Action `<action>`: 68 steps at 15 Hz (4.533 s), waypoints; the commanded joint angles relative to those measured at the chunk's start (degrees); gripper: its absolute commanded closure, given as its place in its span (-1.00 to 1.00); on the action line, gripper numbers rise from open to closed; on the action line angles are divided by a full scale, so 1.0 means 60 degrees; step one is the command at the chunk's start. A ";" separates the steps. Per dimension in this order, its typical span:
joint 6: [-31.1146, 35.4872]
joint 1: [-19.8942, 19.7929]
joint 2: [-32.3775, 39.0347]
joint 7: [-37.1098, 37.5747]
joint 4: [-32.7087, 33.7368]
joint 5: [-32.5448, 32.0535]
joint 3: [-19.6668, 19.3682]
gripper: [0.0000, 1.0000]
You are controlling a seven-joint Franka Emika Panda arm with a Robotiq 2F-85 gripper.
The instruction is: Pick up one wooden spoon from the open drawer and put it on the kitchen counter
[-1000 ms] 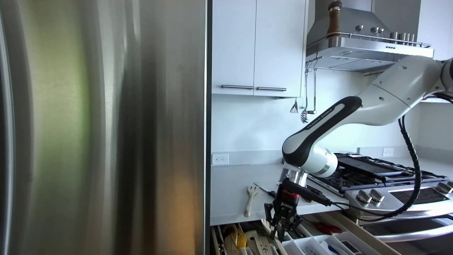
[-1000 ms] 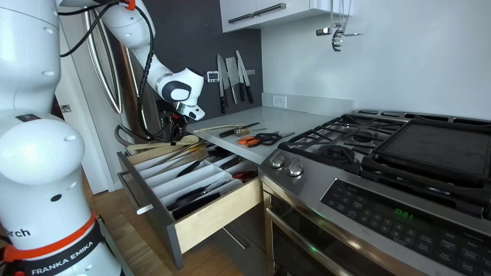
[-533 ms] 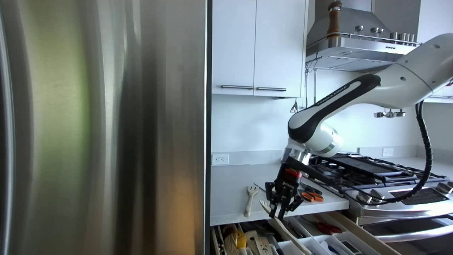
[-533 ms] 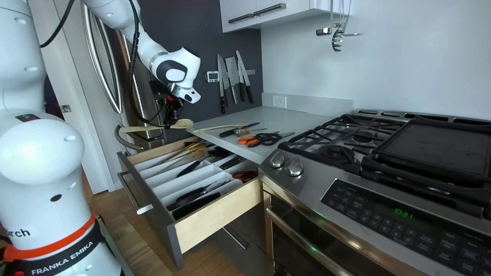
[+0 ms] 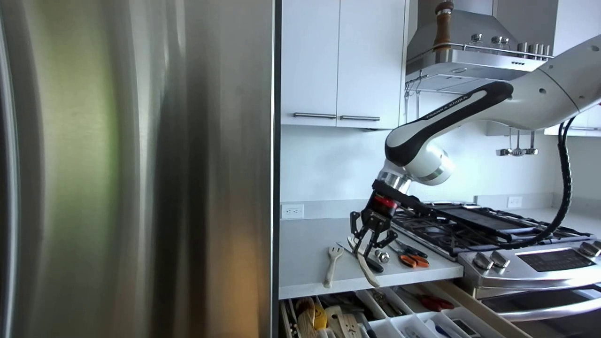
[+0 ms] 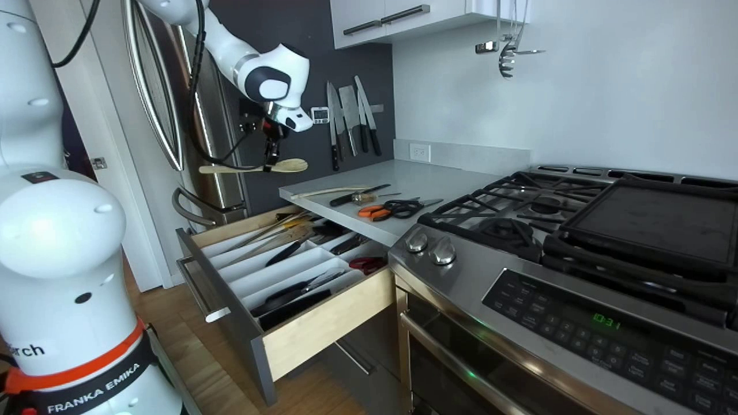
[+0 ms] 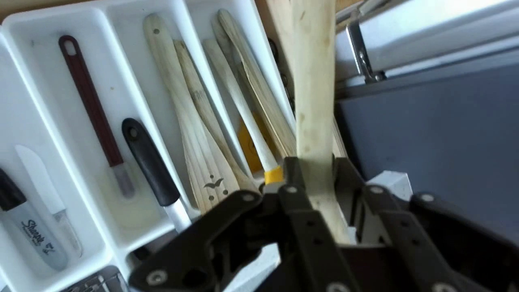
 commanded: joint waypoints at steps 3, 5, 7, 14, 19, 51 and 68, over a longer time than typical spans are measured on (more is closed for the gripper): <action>-0.0084 -0.0287 0.1122 0.1820 0.1753 -0.1415 -0.0545 0.87; -0.0085 -0.0374 0.1605 0.1982 0.2342 -0.1806 -0.0740 0.87; 0.0004 -0.0411 0.2149 0.1815 0.2883 -0.1990 -0.0868 0.87; -0.0021 -0.0414 0.2121 0.1666 0.2834 -0.1790 -0.0879 0.49; -0.0232 -0.0523 0.2387 0.1443 0.3111 -0.1573 -0.0853 0.87; -0.2714 -0.0649 0.7426 0.0761 0.8808 -0.2377 -0.1288 -0.01; -0.4974 -0.0169 0.3853 0.0183 0.5614 -0.3899 -0.1420 -1.00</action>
